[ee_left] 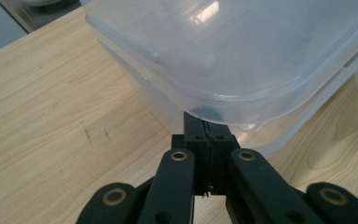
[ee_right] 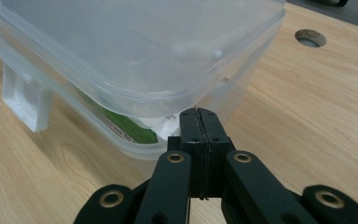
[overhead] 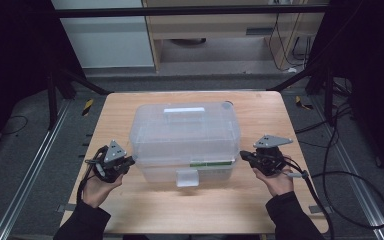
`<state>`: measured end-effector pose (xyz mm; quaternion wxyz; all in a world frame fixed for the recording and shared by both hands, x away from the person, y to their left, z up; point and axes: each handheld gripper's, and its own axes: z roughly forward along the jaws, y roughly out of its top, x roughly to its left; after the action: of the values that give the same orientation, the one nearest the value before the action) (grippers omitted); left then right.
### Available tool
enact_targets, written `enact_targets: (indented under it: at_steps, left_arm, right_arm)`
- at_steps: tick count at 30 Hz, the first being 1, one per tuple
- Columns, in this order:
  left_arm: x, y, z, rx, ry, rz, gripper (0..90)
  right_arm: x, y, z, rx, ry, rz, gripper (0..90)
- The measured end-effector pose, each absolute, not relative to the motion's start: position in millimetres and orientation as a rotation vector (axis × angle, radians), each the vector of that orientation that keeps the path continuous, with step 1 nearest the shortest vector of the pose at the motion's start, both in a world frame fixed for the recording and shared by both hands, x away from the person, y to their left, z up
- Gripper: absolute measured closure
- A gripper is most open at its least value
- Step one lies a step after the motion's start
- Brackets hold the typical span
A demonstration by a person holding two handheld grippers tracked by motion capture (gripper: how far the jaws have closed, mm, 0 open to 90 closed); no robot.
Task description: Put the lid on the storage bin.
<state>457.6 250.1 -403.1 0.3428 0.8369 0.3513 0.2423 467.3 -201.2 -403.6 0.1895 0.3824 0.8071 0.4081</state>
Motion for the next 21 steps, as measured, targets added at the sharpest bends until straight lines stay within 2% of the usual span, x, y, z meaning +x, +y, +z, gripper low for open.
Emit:
enact_targets:
  at_steps: [7,15,16,18,20,21]
  left_arm:
    - [461,252,-410,2.199,0.959,0.671,89.0]
    - [473,281,-424,2.136,1.111,0.697,84.6]
    - [473,281,-424,2.136,1.111,0.697,82.8]
    - [480,293,-435,2.125,1.182,0.696,78.3]
    - [484,299,-442,2.126,1.215,0.694,69.5]
    - [484,299,-442,2.126,1.215,0.694,64.0]
  right_arm:
    - [468,-201,-409,1.087,2.285,1.125,90.0]
    - [476,-217,-424,1.185,2.245,1.05,90.0]
    - [476,-217,-424,1.185,2.245,1.05,90.0]
    - [480,-228,-433,1.221,2.202,1.021,82.9]
    - [482,-236,-439,1.235,2.173,1.005,76.0]
    - [482,-236,-439,1.235,2.173,1.005,76.0]
